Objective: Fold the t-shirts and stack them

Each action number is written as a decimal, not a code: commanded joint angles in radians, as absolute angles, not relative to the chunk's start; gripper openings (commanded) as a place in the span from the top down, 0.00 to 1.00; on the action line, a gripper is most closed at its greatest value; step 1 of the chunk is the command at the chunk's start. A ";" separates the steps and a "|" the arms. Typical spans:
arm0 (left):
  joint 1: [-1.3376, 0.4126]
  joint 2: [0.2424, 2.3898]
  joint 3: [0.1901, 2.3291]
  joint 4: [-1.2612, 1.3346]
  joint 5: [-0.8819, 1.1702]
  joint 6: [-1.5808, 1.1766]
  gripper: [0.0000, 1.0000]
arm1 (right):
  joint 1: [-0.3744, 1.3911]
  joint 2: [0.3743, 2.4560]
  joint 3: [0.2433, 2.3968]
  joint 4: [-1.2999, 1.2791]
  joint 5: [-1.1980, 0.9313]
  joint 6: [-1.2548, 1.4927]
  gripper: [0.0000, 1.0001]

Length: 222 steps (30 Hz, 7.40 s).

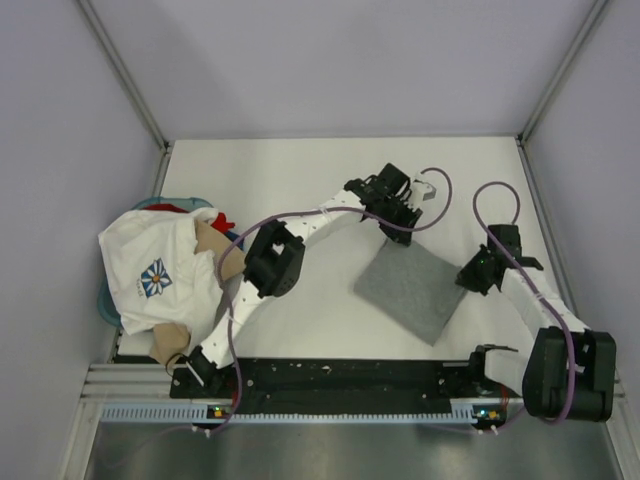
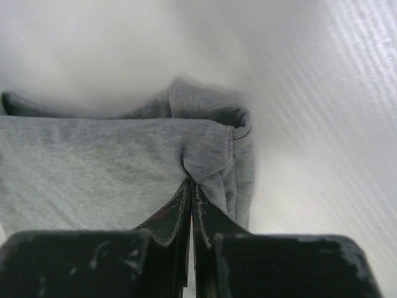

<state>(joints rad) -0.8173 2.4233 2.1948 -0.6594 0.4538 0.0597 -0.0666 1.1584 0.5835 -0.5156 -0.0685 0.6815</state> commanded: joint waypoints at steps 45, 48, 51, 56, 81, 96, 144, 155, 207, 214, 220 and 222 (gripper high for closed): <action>-0.719 2.079 1.724 -0.620 0.364 0.121 0.47 | -0.232 1.497 0.704 -0.198 -0.357 0.522 0.94; -0.715 2.109 1.758 -0.617 0.335 0.135 0.47 | -0.250 1.499 0.709 -0.173 -0.334 0.560 1.00; -0.701 2.131 1.818 -0.638 0.318 0.153 0.47 | -0.287 1.523 0.721 -0.108 -0.337 0.620 1.00; -0.654 2.117 1.874 -0.666 0.292 0.184 0.47 | -0.374 1.600 0.759 -0.008 -0.341 0.745 1.00; -0.574 2.059 1.855 -0.690 0.206 0.222 0.46 | -0.424 1.868 0.928 0.287 -0.058 1.226 1.00; -0.572 2.028 1.819 -0.686 0.207 0.239 0.46 | -0.414 1.815 1.235 -0.161 0.192 0.553 0.61; -0.485 1.605 1.295 -0.600 0.173 0.368 0.44 | 0.087 1.856 1.207 -0.245 -0.213 0.417 1.00; -0.485 1.566 1.270 -0.597 0.170 0.377 0.44 | -0.050 1.484 1.048 -0.313 -0.086 0.448 1.00; -0.482 1.513 1.250 -0.603 0.103 0.422 0.44 | -0.354 1.548 0.983 -0.064 -0.169 0.732 1.00; -0.453 1.460 1.247 -0.615 0.040 0.457 0.44 | -0.263 1.356 0.985 -0.144 -0.296 0.470 0.97; -0.373 1.376 1.177 -0.560 0.017 0.419 0.37 | 0.026 1.181 0.927 -0.180 -0.299 0.155 0.51; -0.341 1.320 1.093 -0.493 0.041 0.408 0.32 | 0.072 1.129 0.867 -0.108 -0.322 0.155 0.22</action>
